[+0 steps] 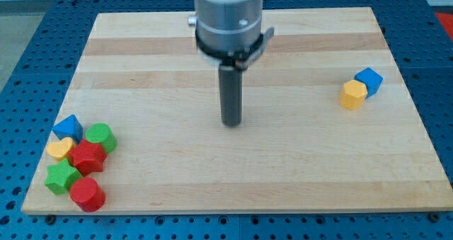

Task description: Slide the red circle right and up a bit

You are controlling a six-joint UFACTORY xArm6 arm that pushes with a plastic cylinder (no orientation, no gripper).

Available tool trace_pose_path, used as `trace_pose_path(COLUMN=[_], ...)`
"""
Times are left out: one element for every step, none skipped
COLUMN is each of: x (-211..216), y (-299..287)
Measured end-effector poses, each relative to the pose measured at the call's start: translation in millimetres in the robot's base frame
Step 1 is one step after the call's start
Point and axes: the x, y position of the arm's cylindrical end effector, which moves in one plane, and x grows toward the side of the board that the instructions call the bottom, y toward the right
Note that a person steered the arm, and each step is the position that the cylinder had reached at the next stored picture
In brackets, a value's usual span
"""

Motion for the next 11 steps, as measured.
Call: trace_pose_path(x=[21.7,21.4,21.4,4.3,-52.1,-81.0,-65.8,-49.2,-49.2,-32.2,13.6], y=[13.3,16.3,13.1,-19.3,-80.3,-156.0,-255.3,-294.9,-294.9,-295.2,-295.1])
